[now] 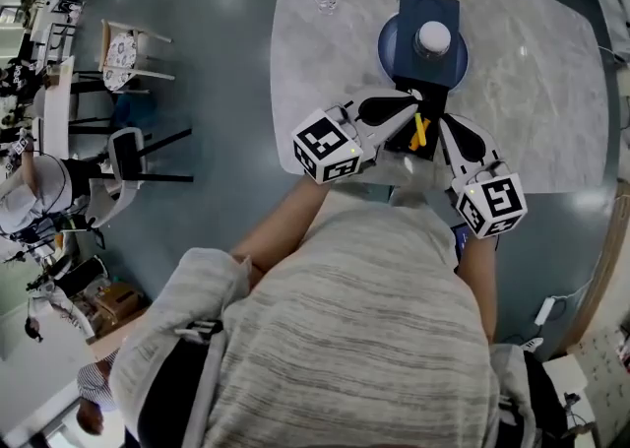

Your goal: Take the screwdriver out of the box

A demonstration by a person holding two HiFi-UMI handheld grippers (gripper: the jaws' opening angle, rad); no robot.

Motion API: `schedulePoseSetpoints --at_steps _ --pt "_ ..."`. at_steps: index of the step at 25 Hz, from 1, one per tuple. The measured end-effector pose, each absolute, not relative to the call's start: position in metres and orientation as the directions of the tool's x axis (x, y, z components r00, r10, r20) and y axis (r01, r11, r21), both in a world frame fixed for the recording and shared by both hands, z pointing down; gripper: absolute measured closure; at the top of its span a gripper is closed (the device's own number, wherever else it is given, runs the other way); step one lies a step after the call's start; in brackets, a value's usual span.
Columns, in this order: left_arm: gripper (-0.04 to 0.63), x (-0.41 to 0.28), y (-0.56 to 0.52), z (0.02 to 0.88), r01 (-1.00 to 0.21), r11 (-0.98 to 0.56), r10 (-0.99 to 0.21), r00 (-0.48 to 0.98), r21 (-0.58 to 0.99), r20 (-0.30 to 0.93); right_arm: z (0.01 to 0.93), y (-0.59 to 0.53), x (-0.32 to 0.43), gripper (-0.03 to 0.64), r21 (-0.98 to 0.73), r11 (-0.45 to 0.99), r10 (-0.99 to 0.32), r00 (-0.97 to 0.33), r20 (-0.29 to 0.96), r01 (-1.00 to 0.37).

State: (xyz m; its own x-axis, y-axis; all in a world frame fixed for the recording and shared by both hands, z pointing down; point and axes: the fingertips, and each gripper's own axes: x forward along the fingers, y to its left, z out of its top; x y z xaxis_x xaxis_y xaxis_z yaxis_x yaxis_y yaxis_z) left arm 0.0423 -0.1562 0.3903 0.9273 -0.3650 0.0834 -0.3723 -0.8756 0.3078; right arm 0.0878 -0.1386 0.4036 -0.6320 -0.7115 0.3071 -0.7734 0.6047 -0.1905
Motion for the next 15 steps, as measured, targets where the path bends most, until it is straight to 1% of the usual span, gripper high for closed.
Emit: schedulePoseSetpoints --at_steps 8,15 --pt "0.572 0.026 -0.172 0.405 -0.268 -0.896 -0.258 0.963 0.354 0.076 0.434 -0.14 0.067 0.606 -0.179 0.504 -0.737 -0.529 0.421 -0.845" --pt "0.572 0.021 -0.18 0.433 -0.228 -0.885 -0.213 0.973 0.405 0.083 0.469 -0.136 0.054 0.606 -0.164 0.486 -0.693 -0.493 0.526 -0.859"
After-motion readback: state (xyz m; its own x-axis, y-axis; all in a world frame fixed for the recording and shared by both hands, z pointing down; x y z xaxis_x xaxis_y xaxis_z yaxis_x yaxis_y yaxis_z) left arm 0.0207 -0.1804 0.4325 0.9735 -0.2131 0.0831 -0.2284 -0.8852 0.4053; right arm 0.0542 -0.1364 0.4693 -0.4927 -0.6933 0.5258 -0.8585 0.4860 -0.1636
